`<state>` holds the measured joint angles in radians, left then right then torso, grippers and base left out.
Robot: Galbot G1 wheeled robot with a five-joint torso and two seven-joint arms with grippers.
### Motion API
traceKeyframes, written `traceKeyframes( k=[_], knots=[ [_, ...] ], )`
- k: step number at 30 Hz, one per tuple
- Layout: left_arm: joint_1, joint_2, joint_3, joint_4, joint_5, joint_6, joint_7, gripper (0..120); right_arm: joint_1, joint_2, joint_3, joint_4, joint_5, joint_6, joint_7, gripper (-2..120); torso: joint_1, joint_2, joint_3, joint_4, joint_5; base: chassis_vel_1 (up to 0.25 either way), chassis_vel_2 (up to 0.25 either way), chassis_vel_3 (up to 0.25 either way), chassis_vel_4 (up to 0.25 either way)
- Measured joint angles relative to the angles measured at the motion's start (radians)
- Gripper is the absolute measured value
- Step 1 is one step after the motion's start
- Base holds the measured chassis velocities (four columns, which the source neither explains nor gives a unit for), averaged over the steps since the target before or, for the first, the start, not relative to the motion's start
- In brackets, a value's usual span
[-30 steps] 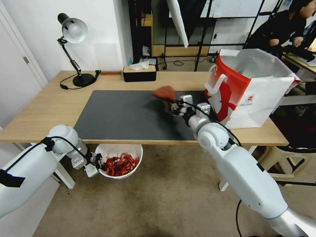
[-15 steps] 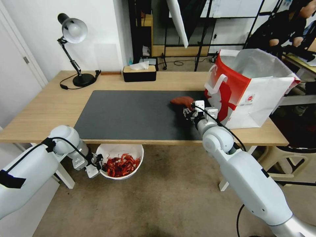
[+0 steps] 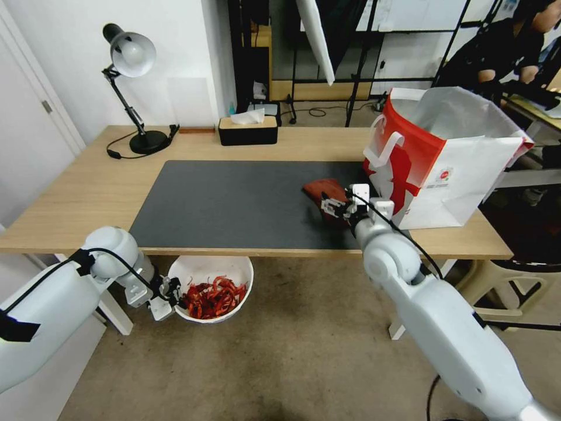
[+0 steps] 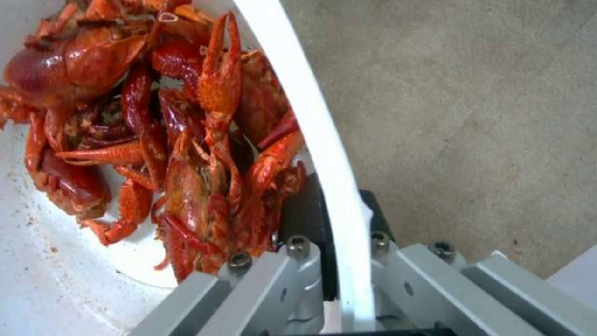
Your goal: Sweep shrimp from table into container with towel, then put container into takeout bag.
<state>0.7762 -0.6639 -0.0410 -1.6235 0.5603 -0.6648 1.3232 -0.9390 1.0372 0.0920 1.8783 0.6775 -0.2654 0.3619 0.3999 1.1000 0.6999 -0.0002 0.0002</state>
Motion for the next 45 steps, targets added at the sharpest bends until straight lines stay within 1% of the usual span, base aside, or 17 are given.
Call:
traceKeyframes(
  k=[1, 5, 6, 9, 13, 16, 25, 28, 29, 32, 33, 36, 37, 40, 41, 43, 45],
  knots=[
    [0.000, 0.000, 0.000, 0.000, 0.000, 0.000, 0.000, 0, 0.000, 0.000, 0.000, 0.000, 0.000, 0.000, 0.000, 100, 0.000, 0.000, 0.000, 0.0000, 0.0000, 0.000, 0.000, 0.000, 0.000],
    [0.013, -0.006, -0.002, 0.001, 0.010, -0.004, -0.005, 0, -0.147, -0.030, 0.060, 0.069, -0.100, 0.188, -0.113, 100, 0.000, 0.000, 0.000, 0.0001, -0.0001, 0.000, 0.000, 0.000, 0.000],
    [0.013, -0.006, -0.002, 0.001, 0.010, -0.004, -0.005, 0, -0.147, -0.030, 0.060, 0.069, -0.100, 0.188, -0.113, 100, 0.000, 0.000, 0.000, 0.0001, -0.0001, 0.000, 0.000, 0.000, 0.000],
    [0.022, -0.013, -0.003, -0.001, 0.015, -0.007, -0.006, 0, -0.279, -0.033, 0.113, 0.105, -0.165, 0.319, -0.164, 100, 0.000, 0.000, 0.000, -0.0001, 0.0000, 0.000, 0.000, 0.000, 0.000],
    [0.032, -0.015, -0.008, -0.001, 0.018, -0.010, -0.009, 0, -0.356, -0.025, 0.145, 0.120, -0.205, 0.381, -0.182, 100, 0.000, 0.000, 0.000, 0.0000, -0.0003, 0.000, 0.000, 0.000, 0.000],
    [0.053, -0.019, -0.017, -0.004, 0.029, -0.017, -0.021, 0, -0.473, 0.007, 0.204, 0.128, -0.254, 0.479, -0.215, 100, 0.000, 0.000, 0.000, 0.0002, -0.0003, 0.000, 0.000, 0.000, 0.000],
    [0.116, -0.023, -0.022, -0.050, 0.085, -0.046, -0.048, 0, -0.597, 0.118, 0.267, 0.092, -0.318, 0.614, -0.290, 100, 0.000, 0.000, 0.000, 0.0001, -0.0002, 0.000, 0.000, 0.000, 0.000],
    [0.186, -0.014, -0.041, -0.111, 0.105, -0.058, -0.064, 0, -0.619, 0.147, 0.267, 0.068, -0.345, 0.647, -0.306, 100, 0.000, 0.000, 0.000, 0.0001, -0.0003, 0.000, 0.000, 0.000, 0.000],
    [0.186, -0.014, -0.041, -0.111, 0.105, -0.058, -0.064, 0, -0.619, 0.147, 0.267, 0.068, -0.345, 0.647, -0.306, 100, 0.000, 0.000, 0.000, 0.0001, -0.0003, 0.000, 0.000, 0.000, 0.000],
    [0.265, 0.019, -0.080, -0.189, 0.101, -0.063, -0.082, 0, -0.628, 0.156, 0.268, 0.052, -0.351, 0.661, -0.314, 100, 0.000, 0.000, 0.000, 0.0002, -0.0003, 0.000, 0.000, 0.000, 0.000],
    [0.265, 0.019, -0.080, -0.189, 0.101, -0.063, -0.082, 0, -0.628, 0.156, 0.268, 0.052, -0.351, 0.661, -0.314, 100, 0.000, 0.000, 0.000, 0.0002, -0.0003, 0.000, 0.000, 0.000, 0.000],
    [0.345, 0.061, -0.130, -0.289, 0.079, -0.061, -0.096, 0, -0.627, 0.157, 0.270, 0.039, -0.350, 0.672, -0.316, 100, 0.000, 0.000, 0.000, 0.0003, -0.0002, 0.000, 0.000, 0.000, 0.000],
    [0.345, 0.061, -0.130, -0.289, 0.079, -0.061, -0.096, 0, -0.627, 0.157, 0.270, 0.039, -0.350, 0.672, -0.316, 100, 0.000, 0.000, 0.000, 0.0003, -0.0002, 0.000, 0.000, 0.000, 0.000],
    [0.428, 0.098, -0.221, -0.386, 0.041, -0.051, -0.098, 0, -0.633, 0.157, 0.270, 0.031, -0.345, 0.677, -0.325, 100, 0.000, 0.000, 0.000, 0.0004, -0.0003, 0.000, 0.000, 0.000, 0.000],
    [0.428, 0.098, -0.221, -0.386, 0.041, -0.051, -0.098, 0, -0.633, 0.157, 0.270, 0.031, -0.345, 0.677, -0.325, 100, 0.000, 0.000, 0.000, 0.0004, -0.0003, 0.000, 0.000, 0.000, 0.000],
    [0.475, 0.134, -0.285, -0.448, -0.015, -0.031, -0.088, 0, -0.645, 0.159, 0.269, 0.027, -0.343, 0.682, -0.331, 100, 0.000, 0.000, 0.000, 0.0002, -0.0002, 0.000, 0.000, 0.000, 0.000],
    [0.485, 0.142, -0.300, -0.461, -0.026, -0.026, -0.086, 0, -0.647, 0.159, 0.269, 0.025, -0.343, 0.683, -0.332, 100, 0.000, 0.000, 0.000, 0.0002, -0.0003, 0.000, 0.000, 0.000, 0.000]
  ],
)
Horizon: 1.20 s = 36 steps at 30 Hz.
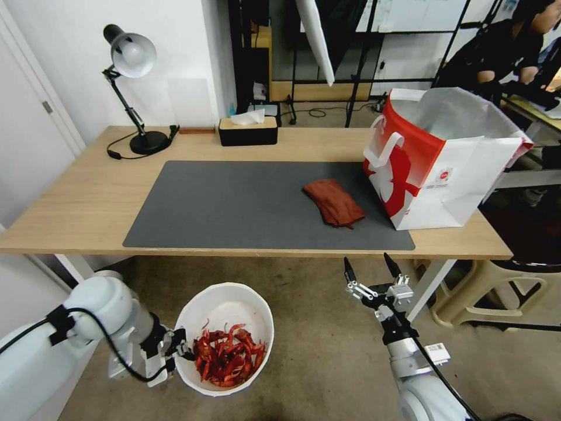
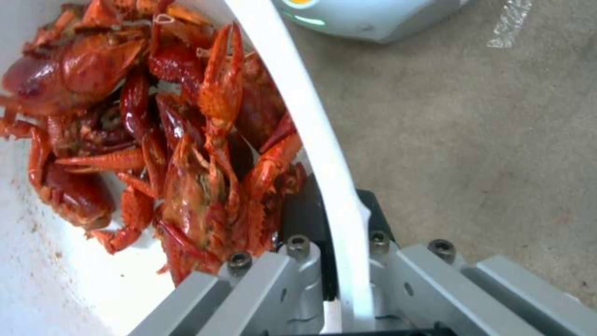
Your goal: Sweep shrimp from table into container with towel, then put container into takeout bag.
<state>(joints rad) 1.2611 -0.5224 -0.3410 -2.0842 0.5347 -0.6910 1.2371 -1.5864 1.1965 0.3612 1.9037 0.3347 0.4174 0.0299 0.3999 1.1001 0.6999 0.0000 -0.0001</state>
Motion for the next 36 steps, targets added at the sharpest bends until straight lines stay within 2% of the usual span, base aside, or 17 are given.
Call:
traceKeyframes(
  k=[2, 6, 7, 9, 13, 14, 15, 21, 23, 25, 26, 29, 30, 31, 33, 35, 36],
  knots=[
    [0.036, 0.041, -0.084, -0.057, -0.071, 0.019, 0.006, 0, -0.019, 0.008, -0.001, -0.010, 0.000, 0.011, -0.007, 100, 0.000, 0.000, 0.000, 0.0000, 0.0002, 0.000, 0.000, 0.000, 0.000],
    [0.025, 0.083, -0.147, -0.087, -0.191, 0.069, 0.007, 0, -0.040, 0.019, -0.004, -0.019, -0.002, 0.024, -0.014, 100, 0.000, 0.000, 0.000, 0.0001, 0.0001, 0.000, 0.000, 0.000, 0.000],
    [0.025, 0.083, -0.147, -0.087, -0.191, 0.069, 0.007, 0, -0.040, 0.019, -0.004, -0.019, -0.002, 0.024, -0.014, 100, 0.000, 0.000, 0.000, 0.0001, 0.0001, 0.000, 0.000, 0.000, 0.000],
    [-0.025, 0.115, -0.149, -0.081, -0.313, 0.130, 0.002, 0, -0.057, 0.030, -0.006, -0.028, -0.012, 0.039, -0.016, 100, 0.000, 0.000, 0.000, 0.0000, 0.0000, 0.000, 0.000, 0.000, 0.000],
    [-0.117, 0.127, -0.119, -0.064, -0.362, 0.158, -0.002, 0, -0.075, 0.037, -0.008, -0.032, -0.022, 0.050, -0.020, 100, 0.000, 0.000, 0.000, 0.0001, -0.0001, 0.000, 0.000, 0.000, 0.000],
    [-0.206, 0.134, -0.092, -0.041, -0.387, 0.171, -0.006, 0, -0.088, 0.044, -0.011, -0.034, -0.030, 0.058, -0.021, 100, 0.000, 0.000, 0.000, -0.0006, -0.0001, 0.000, 0.000, 0.000, 0.000],
    [-0.248, 0.140, -0.078, -0.025, -0.403, 0.180, -0.011, 0, -0.095, 0.047, -0.014, -0.035, -0.036, 0.063, -0.022, 100, 0.000, 0.000, 0.000, -0.0005, 0.0001, 0.000, 0.000, 0.000, 0.000],
    [-0.389, 0.156, -0.020, 0.045, -0.460, 0.206, -0.033, 0, -0.109, 0.063, -0.030, -0.047, -0.057, 0.081, -0.023, 100, 0.000, 0.000, 0.000, 0.0000, 0.0000, 0.000, 0.000, 0.000, 0.000],
    [-0.472, 0.145, 0.031, 0.093, -0.474, 0.209, -0.042, 0, -0.103, 0.077, -0.040, -0.055, -0.069, 0.088, -0.024, 100, 0.000, 0.000, 0.000, 0.0003, 0.0001, 0.000, 0.000, 0.000, 0.000],
    [-0.493, 0.140, 0.046, 0.102, -0.475, 0.210, -0.043, 0, -0.103, 0.081, -0.041, -0.055, -0.071, 0.088, -0.023, 100, 0.000, 0.000, 0.000, 0.0004, -0.0002, 0.000, 0.000, 0.000, 0.000],
    [-0.549, 0.127, 0.093, 0.125, -0.476, 0.210, -0.044, 0, -0.102, 0.089, -0.042, -0.055, -0.077, 0.088, -0.023, 100, 0.000, 0.000, 0.000, 0.0003, 0.0000, 0.000, 0.000, 0.000, 0.000],
    [-0.595, 0.115, 0.138, 0.145, -0.478, 0.213, -0.043, 0, -0.101, 0.093, -0.042, -0.056, -0.080, 0.088, -0.023, 100, 0.000, 0.000, 0.000, 0.0001, 0.0002, 0.000, 0.000, 0.000, 0.000],
    [-0.679, 0.088, 0.227, 0.192, -0.490, 0.222, -0.039, 0, -0.100, 0.100, -0.042, -0.057, -0.086, 0.090, -0.023, 100, 0.000, 0.000, 0.000, 0.0001, -0.0002, 0.000, 0.000, 0.000, 0.000],
    [-0.679, 0.088, 0.227, 0.192, -0.490, 0.222, -0.039, 0, -0.100, 0.100, -0.042, -0.057, -0.086, 0.090, -0.023, 100, 0.000, 0.000, 0.000, 0.0001, -0.0002, 0.000, 0.000, 0.000, 0.000],
    [-0.752, 0.059, 0.298, 0.244, -0.511, 0.234, -0.032, 0, -0.099, 0.107, -0.042, -0.059, -0.092, 0.092, -0.023, 100, 0.000, 0.000, 0.000, 0.0000, 0.0001, 0.000, 0.000, 0.000, 0.000],
    [-0.875, 0.002, 0.408, 0.349, -0.550, 0.251, -0.022, 0, -0.101, 0.118, -0.039, -0.062, -0.106, 0.096, -0.022, 100, 0.000, 0.000, 0.000, -0.0002, 0.0000, 0.000, 0.000, 0.000, 0.000],
    [-0.875, 0.002, 0.408, 0.349, -0.550, 0.251, -0.022, 0, -0.101, 0.118, -0.039, -0.062, -0.106, 0.096, -0.022, 100, 0.000, 0.000, 0.000, -0.0002, 0.0000, 0.000, 0.000, 0.000, 0.000]
  ],
)
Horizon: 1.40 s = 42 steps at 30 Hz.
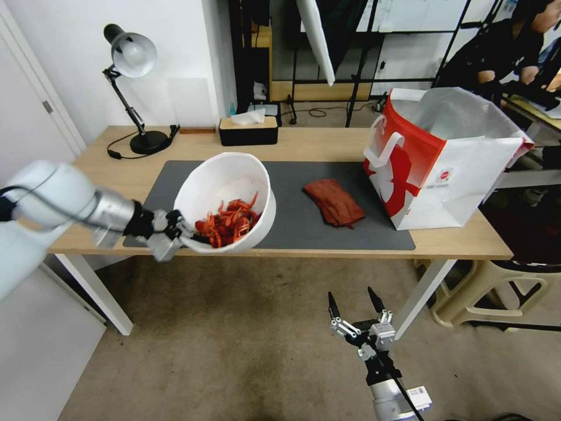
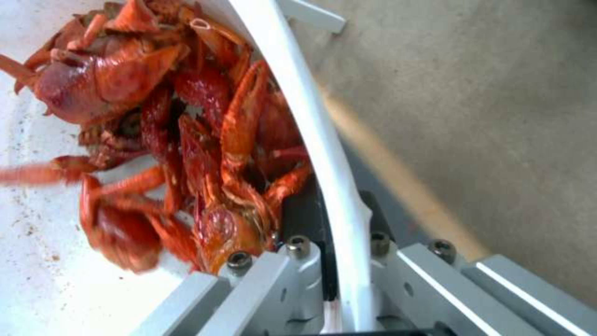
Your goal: Sweep shrimp from table into container with towel, then put container into takeout bag.
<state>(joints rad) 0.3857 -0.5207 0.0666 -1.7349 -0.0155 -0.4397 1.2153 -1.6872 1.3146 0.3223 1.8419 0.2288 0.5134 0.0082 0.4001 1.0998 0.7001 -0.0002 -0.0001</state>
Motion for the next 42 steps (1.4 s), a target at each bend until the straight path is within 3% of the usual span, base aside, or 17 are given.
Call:
traceKeyframes(
  k=[3, 5, 7, 8, 11, 13, 15, 17, 19, 20, 21, 23, 25, 27, 31, 39, 42],
  knots=[
    [-0.066, -0.050, 0.046, 0.060, 0.013, -0.002, 0.005, 0, -0.003, 0.006, 0.002, -0.001, -0.009, 0.004, 0.001, 100, 0.000, 0.000, 0.000, 0.0004, 0.0002, 0.000, 0.000, 0.000, 0.000],
    [-0.066, -0.050, 0.046, 0.060, 0.013, -0.002, 0.005, 0, -0.003, 0.006, 0.002, -0.001, -0.009, 0.004, 0.001, 100, 0.000, 0.000, 0.000, 0.0004, 0.0002, 0.000, 0.000, 0.000, 0.000],
    [-0.168, -0.160, 0.104, 0.154, 0.064, -0.018, 0.012, 0, -0.009, 0.017, 0.012, 0.001, -0.021, 0.006, 0.002, 100, 0.000, 0.000, 0.000, 0.0002, 0.0003, 0.000, 0.000, 0.000, 0.000],
    [-0.168, -0.160, 0.104, 0.154, 0.064, -0.018, 0.012, 0, -0.009, 0.017, 0.012, 0.001, -0.021, 0.006, 0.002, 100, 0.000, 0.000, 0.000, 0.0002, 0.0003, 0.000, 0.000, 0.000, 0.000],
    [-0.259, -0.265, 0.148, 0.243, 0.092, -0.028, 0.010, 0, -0.010, 0.025, 0.023, 0.001, -0.025, 0.006, 0.003, 100, 0.000, 0.000, 0.000, 0.0000, 0.0004, 0.000, 0.000, 0.000, 0.000],
    [-0.280, -0.289, 0.159, 0.269, 0.099, -0.032, 0.005, 0, -0.010, 0.028, 0.025, 0.001, -0.026, 0.006, 0.004, 100, 0.000, 0.000, 0.000, 0.0000, 0.0005, 0.000, 0.000, 0.000, 0.000],
    [-0.348, -0.370, 0.186, 0.364, 0.128, -0.055, -0.012, 0, -0.012, 0.037, 0.032, 0.000, -0.031, 0.007, 0.004, 100, 0.000, 0.000, 0.000, 0.0003, 0.0004, 0.000, 0.000, 0.000, 0.000],
    [-0.359, -0.385, 0.192, 0.379, 0.135, -0.059, -0.017, 0, -0.012, 0.039, 0.033, 0.000, -0.032, 0.007, 0.004, 100, 0.000, 0.000, 0.000, 0.0003, 0.0005, 0.000, 0.000, 0.000, 0.000],
    [-0.447, -0.514, 0.244, 0.502, 0.173, -0.080, -0.069, 0, -0.014, 0.053, 0.042, -0.003, -0.036, 0.008, 0.005, 100, 0.000, 0.000, 0.000, 0.0000, 0.0004, 0.000, 0.000, 0.000, 0.000],
    [-0.447, -0.514, 0.244, 0.502, 0.173, -0.080, -0.069, 0, -0.014, 0.053, 0.042, -0.003, -0.036, 0.008, 0.005, 100, 0.000, 0.000, 0.000, 0.0000, 0.0004, 0.000, 0.000, 0.000, 0.000],
    [-0.462, -0.544, 0.252, 0.527, 0.179, -0.081, -0.088, 0, -0.013, 0.054, 0.042, -0.005, -0.037, 0.009, 0.005, 100, 0.000, 0.000, 0.000, 0.0000, 0.0007, 0.000, 0.000, 0.000, 0.000],
    [-0.501, -0.646, 0.267, 0.608, 0.196, -0.077, -0.174, 0, -0.013, 0.056, 0.041, -0.017, -0.041, 0.015, 0.005, 100, 0.000, 0.000, 0.000, -0.0001, 0.0004, 0.000, 0.000, 0.000, 0.000],
    [-0.507, -0.664, 0.267, 0.624, 0.201, -0.077, -0.189, 0, -0.014, 0.057, 0.040, -0.019, -0.041, 0.016, 0.005, 100, 0.000, 0.000, 0.000, -0.0001, 0.0005, 0.000, 0.000, 0.000, 0.000],
    [-0.530, -0.723, 0.263, 0.683, 0.228, -0.076, -0.240, 0, -0.016, 0.061, 0.040, -0.025, -0.043, 0.021, 0.004, 100, 0.000, 0.000, 0.000, -0.0003, 0.0006, 0.000, 0.000, 0.000, 0.000],
    [-0.558, -0.765, 0.264, 0.731, 0.273, -0.072, -0.297, 0, -0.020, 0.062, 0.043, -0.029, -0.043, 0.026, 0.004, 100, 0.000, 0.000, 0.000, 0.0005, 0.0000, 0.000, 0.000, 0.000, 0.000],
    [-0.638, -0.820, 0.322, 0.763, 0.300, -0.048, -0.387, 0, -0.016, 0.057, 0.053, -0.035, -0.036, 0.029, 0.003, 100, 0.000, 0.000, 0.000, 0.0003, 0.0003, 0.000, 0.000, 0.000, 0.000],
    [-0.666, -0.840, 0.337, 0.776, 0.299, -0.045, -0.394, 0, -0.015, 0.058, 0.053, -0.035, -0.036, 0.029, 0.003, 100, 0.000, 0.000, 0.000, 0.0006, 0.0002, 0.000, 0.000, 0.000, 0.000]
  ],
)
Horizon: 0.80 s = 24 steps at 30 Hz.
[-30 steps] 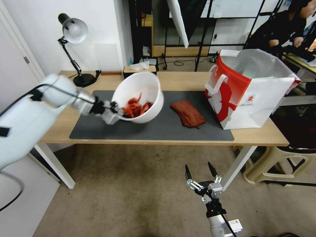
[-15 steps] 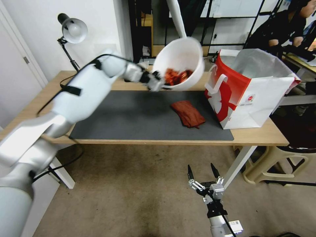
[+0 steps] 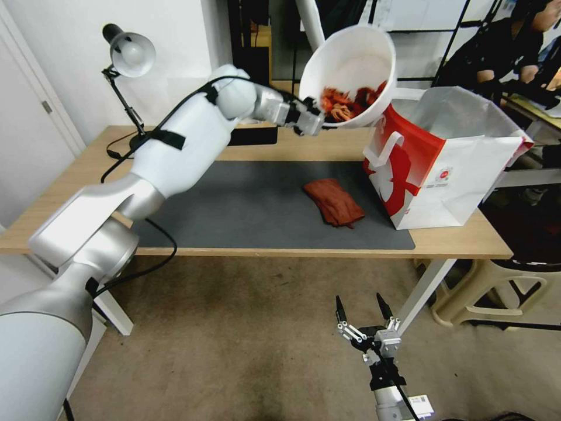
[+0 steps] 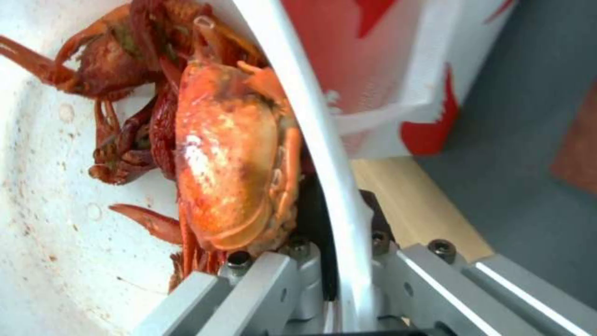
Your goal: Sweep shrimp from table into container with towel, then put container into takeout bag.
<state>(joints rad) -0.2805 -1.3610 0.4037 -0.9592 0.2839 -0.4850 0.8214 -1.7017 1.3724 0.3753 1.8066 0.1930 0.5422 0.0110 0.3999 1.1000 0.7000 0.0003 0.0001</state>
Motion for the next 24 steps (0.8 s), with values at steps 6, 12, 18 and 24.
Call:
traceKeyframes(
  k=[6, 12, 18, 24],
  knots=[
    [-0.055, -0.083, 0.038, 0.038, -0.009, -0.001, -0.011, 0, 0.000, 0.004, 0.003, 0.000, 0.001, 0.000, 0.000, 100, 0.000, 0.000, 0.000, -0.0006, 0.0002, 0.000, 0.000, 0.000, 0.000],
    [-0.076, -0.136, 0.070, 0.049, -0.014, -0.002, -0.024, 0, -0.006, 0.001, 0.017, 0.000, 0.008, 0.000, -0.002, 100, 0.000, 0.000, 0.000, -0.0003, 0.0000, 0.000, 0.000, 0.000, 0.000],
    [-0.083, -0.175, 0.090, 0.058, -0.010, -0.006, -0.048, 0, -0.010, -0.002, 0.026, -0.002, 0.015, 0.002, -0.003, 100, 0.000, 0.000, 0.000, -0.0004, 0.0000, 0.000, 0.000, 0.000, 0.000],
    [-0.091, -0.204, 0.104, 0.074, -0.005, -0.011, -0.056, 0, -0.010, -0.004, 0.031, -0.004, 0.020, 0.002, -0.005, 100, 0.000, 0.000, 0.000, -0.0003, 0.0000, 0.000, 0.000, 0.000, 0.000]
  ],
)
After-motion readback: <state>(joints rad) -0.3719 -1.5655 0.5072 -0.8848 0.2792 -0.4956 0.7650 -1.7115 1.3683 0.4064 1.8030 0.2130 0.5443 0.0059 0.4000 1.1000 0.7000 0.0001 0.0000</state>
